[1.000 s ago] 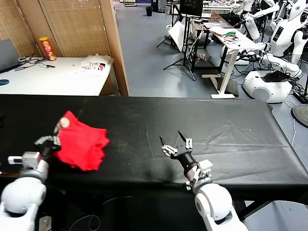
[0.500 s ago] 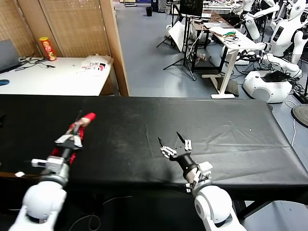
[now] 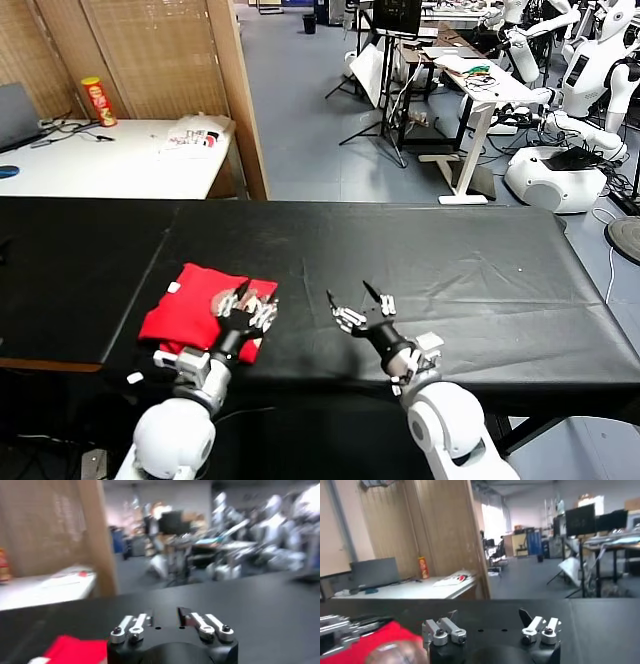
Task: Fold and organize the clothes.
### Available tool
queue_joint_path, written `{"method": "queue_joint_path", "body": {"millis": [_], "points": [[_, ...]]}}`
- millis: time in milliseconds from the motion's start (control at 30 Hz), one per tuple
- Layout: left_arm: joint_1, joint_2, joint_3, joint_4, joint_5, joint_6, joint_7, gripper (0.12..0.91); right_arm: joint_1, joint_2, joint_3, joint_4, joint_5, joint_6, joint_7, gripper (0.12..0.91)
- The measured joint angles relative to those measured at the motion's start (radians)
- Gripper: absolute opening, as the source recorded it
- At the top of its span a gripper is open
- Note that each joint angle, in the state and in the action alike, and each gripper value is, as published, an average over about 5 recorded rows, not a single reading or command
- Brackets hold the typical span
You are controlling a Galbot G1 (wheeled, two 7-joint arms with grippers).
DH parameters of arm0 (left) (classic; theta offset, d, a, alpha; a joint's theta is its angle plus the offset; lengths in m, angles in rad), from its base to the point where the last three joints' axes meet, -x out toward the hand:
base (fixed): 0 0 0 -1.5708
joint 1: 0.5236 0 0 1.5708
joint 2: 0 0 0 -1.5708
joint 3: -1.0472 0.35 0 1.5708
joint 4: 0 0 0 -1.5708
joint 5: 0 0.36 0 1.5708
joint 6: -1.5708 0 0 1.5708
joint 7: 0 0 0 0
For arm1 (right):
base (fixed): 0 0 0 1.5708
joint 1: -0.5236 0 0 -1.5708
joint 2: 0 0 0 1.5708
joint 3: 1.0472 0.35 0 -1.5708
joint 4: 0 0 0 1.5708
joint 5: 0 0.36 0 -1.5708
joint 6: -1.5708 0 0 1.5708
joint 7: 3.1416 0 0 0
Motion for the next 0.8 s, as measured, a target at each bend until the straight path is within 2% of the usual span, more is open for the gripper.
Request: {"method": "queue_joint_path", "body": {"millis": [133, 333, 433, 667, 800], "points": [[-0.013, 0.011, -0.013, 0.001, -0.028, -0.036, 0.005, 0.786, 0.045, 0.001, -0.057, -0.037, 0.072, -0.063, 0.04, 0.798], [0.001, 0.02, -0.043, -0.01, -0.035, -0.046, 0.003, 0.798, 0.155, 0.044, -0.197, -0.131, 0.239, -0.213, 0.13, 0.798], [0.016, 0.016, -0.051, -0.016, -0.033, -0.046, 0.0, 0.798, 0.208, 0.075, -0.255, -0.183, 0.291, -0.263, 0.178, 0.798], [0.048, 0.018, -0.076, -0.037, -0.037, -0.048, -0.006, 0.798, 0.278, 0.139, -0.323, -0.285, 0.315, -0.285, 0.277, 0.794], [0.062, 0.022, -0.093, -0.051, -0.041, -0.052, -0.017, 0.798, 0.292, 0.166, -0.332, -0.324, 0.306, -0.284, 0.305, 0.698]]}}
